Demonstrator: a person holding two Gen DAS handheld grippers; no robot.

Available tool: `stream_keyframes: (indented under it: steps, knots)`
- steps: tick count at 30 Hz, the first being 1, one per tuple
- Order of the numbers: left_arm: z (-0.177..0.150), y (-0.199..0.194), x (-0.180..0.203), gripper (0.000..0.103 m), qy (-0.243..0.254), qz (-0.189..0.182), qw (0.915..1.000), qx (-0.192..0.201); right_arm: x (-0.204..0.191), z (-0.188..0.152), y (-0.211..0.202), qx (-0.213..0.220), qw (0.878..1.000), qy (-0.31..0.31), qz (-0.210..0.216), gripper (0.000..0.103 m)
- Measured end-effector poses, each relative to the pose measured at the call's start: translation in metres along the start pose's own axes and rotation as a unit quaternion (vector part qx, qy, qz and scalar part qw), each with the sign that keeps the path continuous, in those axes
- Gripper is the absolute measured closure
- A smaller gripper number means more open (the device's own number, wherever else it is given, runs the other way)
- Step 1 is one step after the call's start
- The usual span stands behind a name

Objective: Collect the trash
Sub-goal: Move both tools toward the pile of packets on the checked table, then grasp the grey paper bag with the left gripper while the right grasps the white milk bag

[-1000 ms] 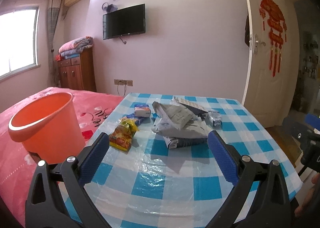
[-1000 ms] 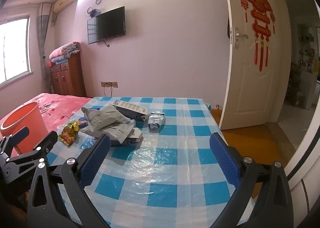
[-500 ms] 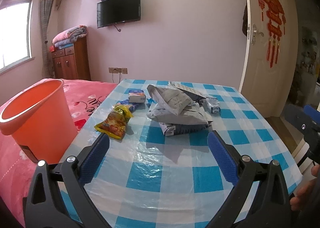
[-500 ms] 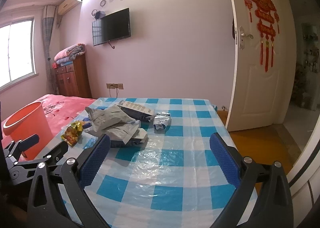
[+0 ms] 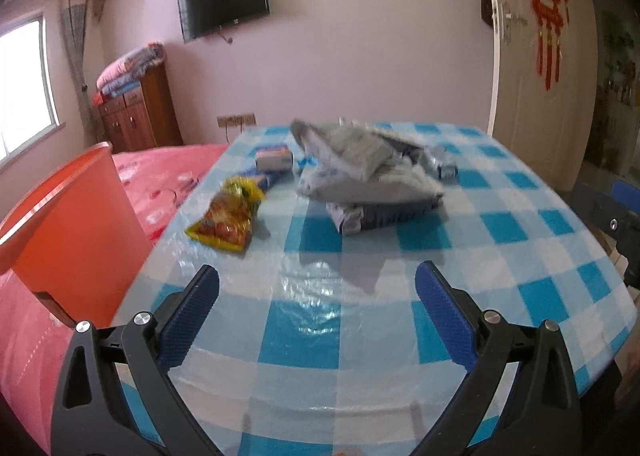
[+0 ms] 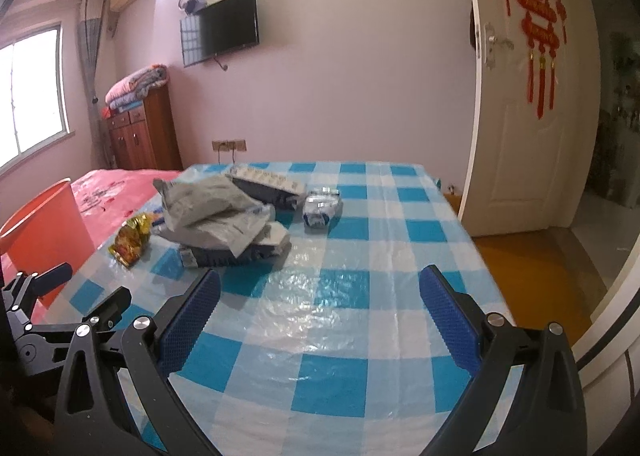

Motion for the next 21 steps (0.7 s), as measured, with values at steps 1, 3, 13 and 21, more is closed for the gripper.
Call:
stream_keyframes:
  steps: [1,3,13,21]
  knots:
    - [-0.002,0.003,-0.001,0.004,-0.003,-0.001,1.0000,-0.006,0.000,-0.002,0.004,-0.005,1.000,-0.001,0.000,0.005]
    - [-0.004,0.005,-0.002,0.004,-0.005,-0.004,0.9999,-0.010,-0.001,-0.005,0.010,-0.011,1.000,-0.001,0.001,0.005]
    - [0.007,0.010,-0.009,0.004,-0.014,0.002,0.9999,-0.002,0.002,-0.010,0.037,-0.037,0.999,-0.003,-0.009,0.005]
    - [0.021,0.019,-0.018,0.004,-0.022,-0.015,0.9996,-0.007,0.007,-0.012,0.061,-0.072,0.997,0.010,-0.001,0.005]
Point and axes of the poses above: each gripper's, at about its wrist camera, not at the fingertips, and y roughly the way its jaws point, x to its right, z to its top, the point moved 7 cm from there along y, roughly the way its jaws point, and after that the axes turned 13 degrees about -z, right-handed, at the moved point
